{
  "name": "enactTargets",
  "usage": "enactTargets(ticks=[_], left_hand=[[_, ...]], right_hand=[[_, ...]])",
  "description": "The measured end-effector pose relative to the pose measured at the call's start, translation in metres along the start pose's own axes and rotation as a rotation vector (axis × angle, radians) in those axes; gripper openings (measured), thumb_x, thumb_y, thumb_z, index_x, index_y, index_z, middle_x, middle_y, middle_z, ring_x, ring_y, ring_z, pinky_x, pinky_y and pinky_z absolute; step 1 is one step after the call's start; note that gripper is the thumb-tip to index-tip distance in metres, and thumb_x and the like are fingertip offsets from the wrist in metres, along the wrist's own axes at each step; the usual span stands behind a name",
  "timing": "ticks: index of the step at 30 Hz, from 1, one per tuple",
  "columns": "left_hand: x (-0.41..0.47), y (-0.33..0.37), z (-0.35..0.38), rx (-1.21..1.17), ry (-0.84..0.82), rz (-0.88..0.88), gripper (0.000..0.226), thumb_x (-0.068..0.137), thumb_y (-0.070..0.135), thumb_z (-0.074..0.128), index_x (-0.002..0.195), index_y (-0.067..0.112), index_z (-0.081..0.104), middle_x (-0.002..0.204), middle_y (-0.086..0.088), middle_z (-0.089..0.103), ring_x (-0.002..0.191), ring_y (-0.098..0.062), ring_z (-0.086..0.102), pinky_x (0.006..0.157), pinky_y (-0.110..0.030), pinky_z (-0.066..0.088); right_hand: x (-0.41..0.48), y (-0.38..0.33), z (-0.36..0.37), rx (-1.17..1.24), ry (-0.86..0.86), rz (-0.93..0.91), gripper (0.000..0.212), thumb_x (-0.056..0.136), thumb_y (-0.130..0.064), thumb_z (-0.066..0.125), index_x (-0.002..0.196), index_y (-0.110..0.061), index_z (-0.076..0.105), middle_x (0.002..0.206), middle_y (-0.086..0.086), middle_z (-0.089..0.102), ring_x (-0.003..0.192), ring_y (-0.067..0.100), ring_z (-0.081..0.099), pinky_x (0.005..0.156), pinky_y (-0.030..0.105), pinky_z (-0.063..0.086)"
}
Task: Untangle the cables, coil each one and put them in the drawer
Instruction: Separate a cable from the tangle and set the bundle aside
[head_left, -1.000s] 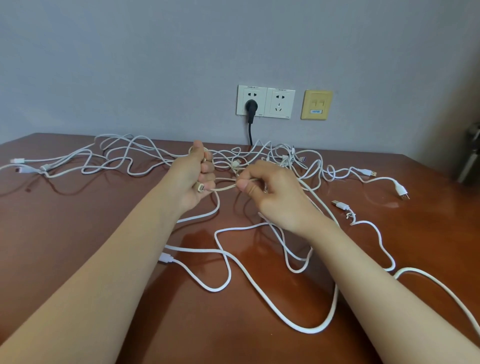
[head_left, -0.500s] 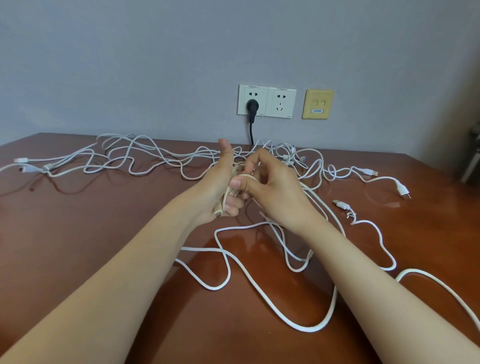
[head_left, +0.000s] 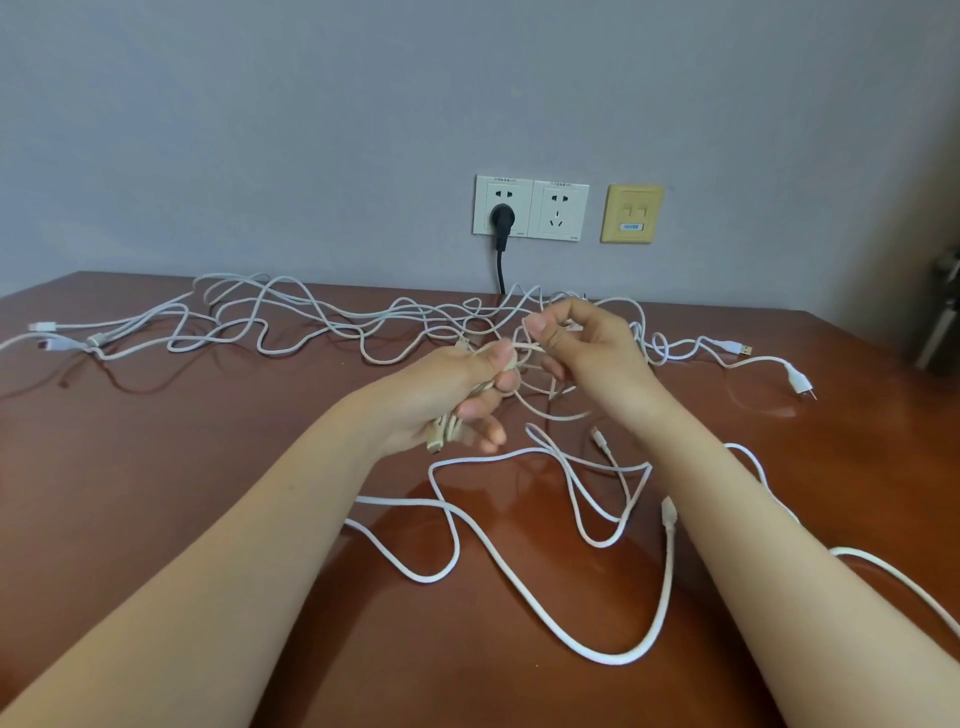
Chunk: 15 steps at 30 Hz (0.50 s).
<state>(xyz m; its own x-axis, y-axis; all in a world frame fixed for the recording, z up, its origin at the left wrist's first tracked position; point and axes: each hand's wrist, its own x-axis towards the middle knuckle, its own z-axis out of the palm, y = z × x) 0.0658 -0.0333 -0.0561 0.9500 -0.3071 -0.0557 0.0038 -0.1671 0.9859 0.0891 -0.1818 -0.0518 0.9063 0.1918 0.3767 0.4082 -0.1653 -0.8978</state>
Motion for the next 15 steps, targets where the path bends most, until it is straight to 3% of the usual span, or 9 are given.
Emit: enactTargets(ticks=[5, 8, 11, 15], left_hand=[[0.000, 0.002, -0.006, -0.124, 0.088, 0.048, 0.041, 0.100, 0.040, 0.029, 0.069, 0.016, 0.039, 0.036, 0.009, 0.027, 0.027, -0.003, 0.021, 0.029, -0.012, 0.017], [0.001, 0.005, -0.012, -0.223, 0.187, 0.040, 0.040, 0.101, 0.040, 0.028, 0.069, 0.017, 0.038, 0.036, 0.009, 0.026, 0.026, -0.002, 0.019, 0.029, -0.011, 0.014], [0.001, 0.006, -0.018, -0.286, 0.292, 0.034, 0.040, 0.102, 0.040, 0.028, 0.070, 0.018, 0.038, 0.035, 0.009, 0.027, 0.026, -0.002, 0.019, 0.029, -0.011, 0.014], [0.005, 0.003, -0.020, -0.291, 0.431, 0.074, 0.036, 0.102, 0.037, 0.031, 0.074, 0.017, 0.044, 0.035, 0.010, 0.030, 0.026, -0.004, 0.022, 0.031, -0.010, 0.018]], right_hand=[[-0.002, 0.000, 0.000, -0.042, -0.100, 0.010, 0.026, 0.096, -0.016, 0.050, 0.070, -0.011, 0.056, 0.040, -0.007, 0.042, 0.041, 0.006, 0.037, 0.048, 0.013, 0.035], [-0.002, -0.002, 0.003, -0.114, -0.116, 0.027, 0.018, 0.094, -0.011, 0.052, 0.079, -0.011, 0.063, 0.051, 0.000, 0.050, 0.053, 0.013, 0.047, 0.058, 0.019, 0.038], [-0.001, -0.001, 0.002, -0.186, -0.091, 0.043, 0.021, 0.093, -0.012, 0.054, 0.074, -0.017, 0.063, 0.060, 0.004, 0.058, 0.067, 0.020, 0.051, 0.068, 0.027, 0.039], [-0.004, 0.001, 0.006, -0.221, -0.100, 0.037, 0.026, 0.092, -0.010, 0.055, 0.069, -0.021, 0.062, 0.055, -0.004, 0.055, 0.049, 0.003, 0.047, 0.060, 0.019, 0.039]])
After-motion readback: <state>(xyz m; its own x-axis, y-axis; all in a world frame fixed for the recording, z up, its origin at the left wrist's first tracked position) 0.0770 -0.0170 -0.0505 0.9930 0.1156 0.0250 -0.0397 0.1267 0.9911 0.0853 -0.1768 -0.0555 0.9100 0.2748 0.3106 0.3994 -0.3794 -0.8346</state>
